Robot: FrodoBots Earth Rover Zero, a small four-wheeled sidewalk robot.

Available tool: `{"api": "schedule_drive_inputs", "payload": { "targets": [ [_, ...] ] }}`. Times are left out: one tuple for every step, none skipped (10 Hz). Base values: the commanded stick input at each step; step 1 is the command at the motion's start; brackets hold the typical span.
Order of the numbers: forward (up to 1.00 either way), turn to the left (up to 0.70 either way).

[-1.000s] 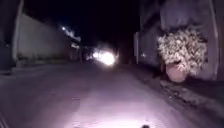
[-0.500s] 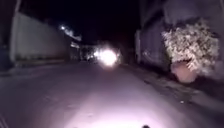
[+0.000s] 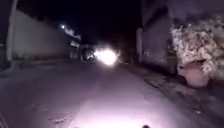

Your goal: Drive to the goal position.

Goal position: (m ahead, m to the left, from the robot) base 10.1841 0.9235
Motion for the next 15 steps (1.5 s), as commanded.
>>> {"api": "schedule_drive_inputs", "payload": {
  "targets": [
    [0.7, 0.0],
    [0.7, 0.0],
    [0.7, 0.0],
    [0.7, 0.0],
    [0.7, 0.0],
    [0.7, 0.0],
    [0.7, 0.0],
    [0.7, 0.0],
    [0.7, 0.0],
    [0.7, 0.0],
    [0.7, 0.0],
    [0.7, 0.0],
    [0.7, 0.0],
    [0.7, 0.0],
    [0.7, 0.0]
  ]
}}
